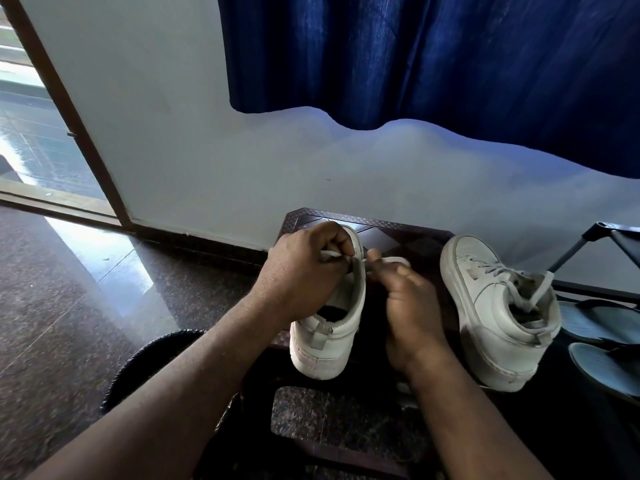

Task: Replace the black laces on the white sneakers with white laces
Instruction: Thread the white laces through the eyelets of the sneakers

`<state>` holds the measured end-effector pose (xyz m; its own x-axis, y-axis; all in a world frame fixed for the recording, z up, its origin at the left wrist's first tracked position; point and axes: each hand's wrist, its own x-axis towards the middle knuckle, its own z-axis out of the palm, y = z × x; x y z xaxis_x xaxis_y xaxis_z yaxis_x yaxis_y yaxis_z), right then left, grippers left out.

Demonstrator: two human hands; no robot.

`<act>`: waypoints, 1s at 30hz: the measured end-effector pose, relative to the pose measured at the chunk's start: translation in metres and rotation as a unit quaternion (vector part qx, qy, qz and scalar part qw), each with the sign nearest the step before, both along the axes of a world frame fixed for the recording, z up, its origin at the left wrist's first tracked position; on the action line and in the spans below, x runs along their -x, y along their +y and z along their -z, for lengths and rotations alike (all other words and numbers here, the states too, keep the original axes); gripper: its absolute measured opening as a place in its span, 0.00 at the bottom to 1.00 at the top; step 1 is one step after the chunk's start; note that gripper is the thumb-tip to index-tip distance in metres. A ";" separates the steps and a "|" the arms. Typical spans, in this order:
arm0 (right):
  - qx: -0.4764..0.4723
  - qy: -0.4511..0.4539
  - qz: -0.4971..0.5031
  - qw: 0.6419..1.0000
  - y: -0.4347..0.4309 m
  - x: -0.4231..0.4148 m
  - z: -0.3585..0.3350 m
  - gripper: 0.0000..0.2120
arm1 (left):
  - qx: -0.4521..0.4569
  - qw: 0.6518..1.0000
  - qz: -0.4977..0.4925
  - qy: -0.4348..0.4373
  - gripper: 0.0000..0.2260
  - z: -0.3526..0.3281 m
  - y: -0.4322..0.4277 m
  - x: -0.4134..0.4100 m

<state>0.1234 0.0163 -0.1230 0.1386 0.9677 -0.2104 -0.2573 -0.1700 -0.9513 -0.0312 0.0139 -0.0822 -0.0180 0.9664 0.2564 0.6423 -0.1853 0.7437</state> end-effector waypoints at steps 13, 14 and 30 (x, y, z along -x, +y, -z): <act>0.003 0.043 0.039 0.998 0.000 -0.002 -0.010 0.17 | -0.017 1.000 -0.010 0.016 0.07 0.001 -0.001 -0.001; 0.008 0.048 0.018 0.999 -0.005 0.006 -0.010 0.19 | -0.018 1.000 -0.011 0.015 0.07 0.001 -0.001 -0.001; 0.002 0.041 0.021 0.999 -0.009 0.014 -0.012 0.15 | -0.020 1.000 -0.006 -0.002 0.08 0.003 -0.001 0.000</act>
<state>0.1094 0.0070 -0.1112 0.1614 0.9603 -0.2275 -0.3420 -0.1618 -0.9257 -0.0314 0.0132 -0.0851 -0.0309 0.9553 0.2939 0.6416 -0.2065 0.7387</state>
